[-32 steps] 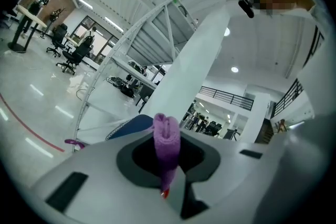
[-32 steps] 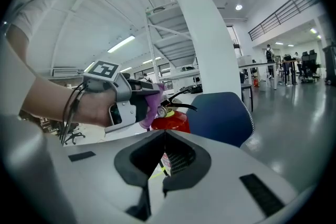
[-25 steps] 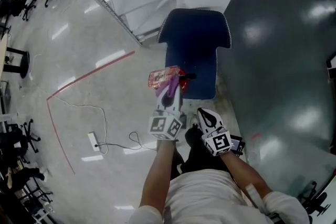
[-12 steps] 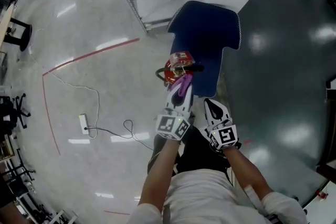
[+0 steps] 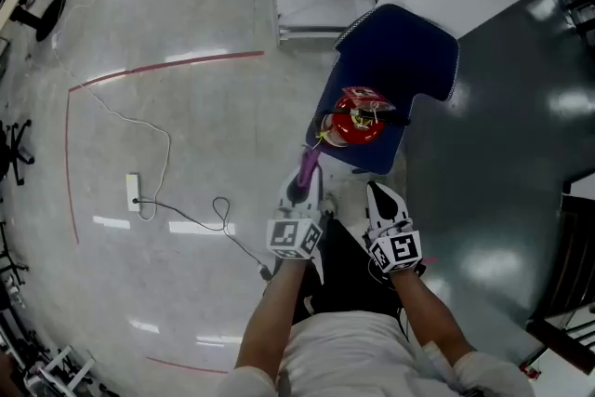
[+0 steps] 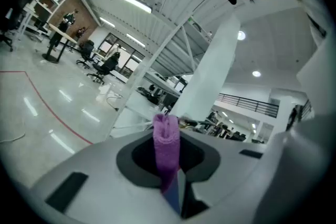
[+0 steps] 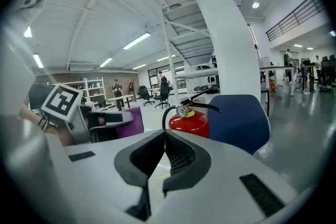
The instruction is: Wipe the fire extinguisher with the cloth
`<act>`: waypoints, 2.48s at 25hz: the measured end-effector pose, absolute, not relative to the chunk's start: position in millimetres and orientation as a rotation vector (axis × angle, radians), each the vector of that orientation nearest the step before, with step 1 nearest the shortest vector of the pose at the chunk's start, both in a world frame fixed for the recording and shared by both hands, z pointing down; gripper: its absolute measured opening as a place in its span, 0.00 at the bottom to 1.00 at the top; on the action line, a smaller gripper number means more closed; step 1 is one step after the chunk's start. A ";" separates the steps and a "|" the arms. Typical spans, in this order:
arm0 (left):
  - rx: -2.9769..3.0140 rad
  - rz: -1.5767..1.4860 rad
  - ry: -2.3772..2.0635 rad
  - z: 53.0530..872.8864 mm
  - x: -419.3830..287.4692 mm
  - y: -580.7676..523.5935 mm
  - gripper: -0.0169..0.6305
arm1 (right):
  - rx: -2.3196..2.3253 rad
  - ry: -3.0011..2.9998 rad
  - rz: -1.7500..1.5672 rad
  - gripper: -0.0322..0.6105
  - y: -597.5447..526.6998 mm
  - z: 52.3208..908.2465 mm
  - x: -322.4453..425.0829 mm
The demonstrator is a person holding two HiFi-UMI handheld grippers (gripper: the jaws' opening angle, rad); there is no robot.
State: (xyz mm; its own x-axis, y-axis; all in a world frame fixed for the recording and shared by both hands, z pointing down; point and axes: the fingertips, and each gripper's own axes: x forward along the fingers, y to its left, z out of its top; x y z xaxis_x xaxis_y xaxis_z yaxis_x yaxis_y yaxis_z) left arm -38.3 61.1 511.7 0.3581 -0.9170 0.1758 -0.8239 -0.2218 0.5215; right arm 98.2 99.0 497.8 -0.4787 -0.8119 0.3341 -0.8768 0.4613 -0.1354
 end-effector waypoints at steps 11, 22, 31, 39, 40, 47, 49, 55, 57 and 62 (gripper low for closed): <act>1.787 -0.334 -1.699 667.1 -39.5 70.7 0.11 | 1.182 -2.569 0.380 0.07 78.8 580.1 72.8; 1.545 -0.524 -1.786 824.4 5.8 28.8 0.11 | 1.020 -2.674 0.371 0.07 57.7 660.0 82.1; 1.578 -0.685 -1.744 815.4 33.2 7.9 0.11 | 0.953 -2.716 0.392 0.07 49.7 673.0 88.6; 1.668 -0.631 -1.748 765.6 33.5 7.9 0.11 | 1.001 -2.646 0.408 0.07 46.3 657.4 105.3; 1.675 -0.644 -1.747 753.5 31.6 7.1 0.11 | 1.004 -2.643 0.413 0.07 47.0 652.7 106.9; 1.662 -0.722 -1.736 684.3 16.8 1.6 0.11 | 1.015 -2.638 0.426 0.07 54.7 606.3 114.8; 1.668 -0.732 -1.727 665.4 16.6 2.2 0.11 | 1.021 -2.634 0.424 0.07 55.3 592.0 116.5; 1.669 -0.731 -1.711 619.0 24.3 6.4 0.11 | 1.063 -2.611 0.430 0.07 57.0 555.8 128.6; 1.682 -0.719 -1.705 610.0 26.9 7.3 0.11 | 1.077 -2.607 0.439 0.07 57.9 551.7 132.4; 1.733 -0.644 -1.695 581.2 30.0 14.3 0.11 | 1.093 -2.608 0.459 0.07 62.4 532.9 138.4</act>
State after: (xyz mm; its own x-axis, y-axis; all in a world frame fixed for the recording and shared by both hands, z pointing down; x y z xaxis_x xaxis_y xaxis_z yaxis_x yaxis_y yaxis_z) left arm 30.0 14.3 581.2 0.0561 -0.9953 0.0793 -0.6916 0.0186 0.7220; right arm 138.4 62.4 532.9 -0.6766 -0.6374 0.3685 -0.7249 0.6644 -0.1819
